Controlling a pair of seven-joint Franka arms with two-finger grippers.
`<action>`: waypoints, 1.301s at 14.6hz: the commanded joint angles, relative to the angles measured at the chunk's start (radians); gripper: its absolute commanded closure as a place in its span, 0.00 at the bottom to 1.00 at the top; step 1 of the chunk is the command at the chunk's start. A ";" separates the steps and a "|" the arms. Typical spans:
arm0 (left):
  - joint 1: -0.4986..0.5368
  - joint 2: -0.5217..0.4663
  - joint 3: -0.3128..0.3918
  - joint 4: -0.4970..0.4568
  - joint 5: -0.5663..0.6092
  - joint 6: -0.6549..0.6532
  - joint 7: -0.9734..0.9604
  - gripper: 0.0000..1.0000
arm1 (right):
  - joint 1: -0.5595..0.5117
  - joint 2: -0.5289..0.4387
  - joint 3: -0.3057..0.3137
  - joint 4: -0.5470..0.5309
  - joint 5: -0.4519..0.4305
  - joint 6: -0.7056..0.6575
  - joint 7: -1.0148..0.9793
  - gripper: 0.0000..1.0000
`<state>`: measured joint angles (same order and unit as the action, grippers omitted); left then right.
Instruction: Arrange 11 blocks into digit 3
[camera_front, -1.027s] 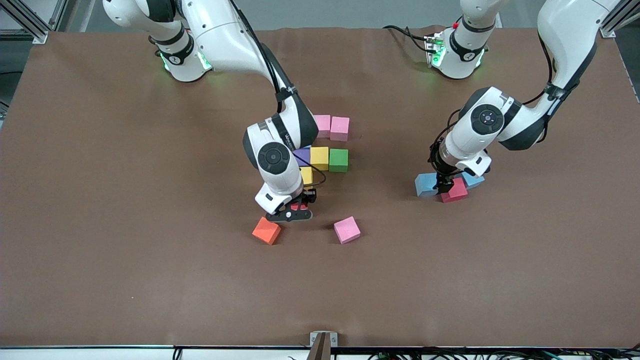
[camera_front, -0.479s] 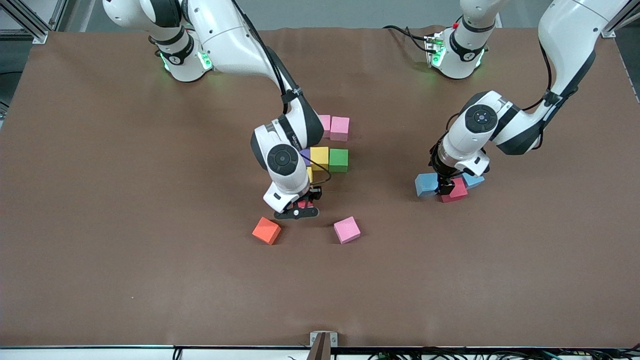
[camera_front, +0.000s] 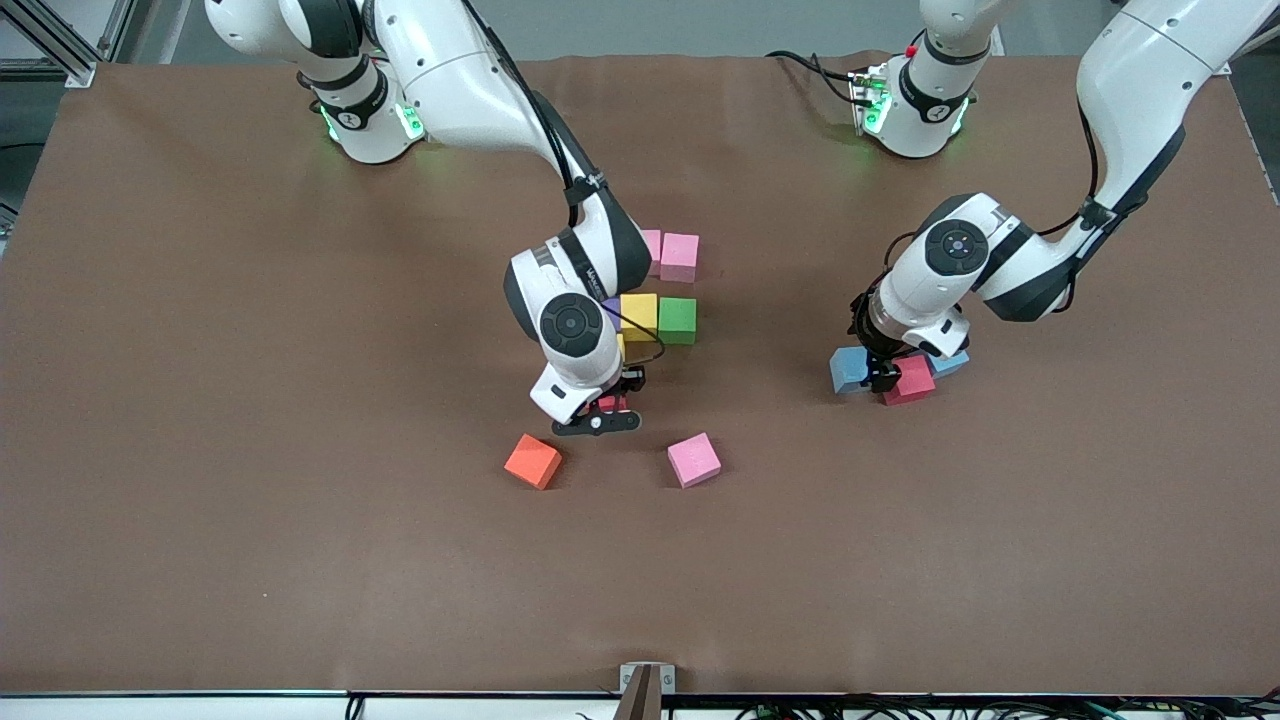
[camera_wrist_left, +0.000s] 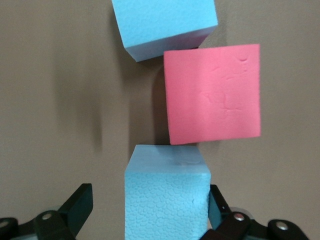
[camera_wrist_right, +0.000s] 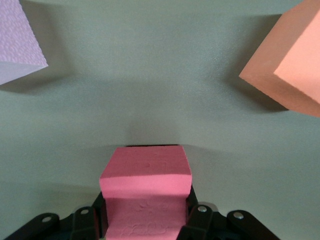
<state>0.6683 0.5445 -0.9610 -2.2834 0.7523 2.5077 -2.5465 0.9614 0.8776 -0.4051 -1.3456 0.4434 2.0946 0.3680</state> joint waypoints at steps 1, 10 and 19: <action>-0.077 0.009 0.076 0.030 0.024 0.003 -0.021 0.22 | -0.021 0.027 0.019 0.046 -0.009 -0.015 0.020 0.99; -0.191 0.037 0.119 0.140 0.025 -0.050 -0.037 0.71 | -0.013 0.035 0.019 0.054 -0.011 -0.034 0.038 0.99; -0.430 0.097 0.122 0.327 -0.064 -0.124 -0.081 0.71 | -0.009 0.035 0.019 0.054 -0.015 -0.051 0.045 0.99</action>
<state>0.2836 0.5895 -0.8433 -2.0214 0.7014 2.4085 -2.6255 0.9615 0.9003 -0.3981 -1.3140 0.4433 2.0569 0.3877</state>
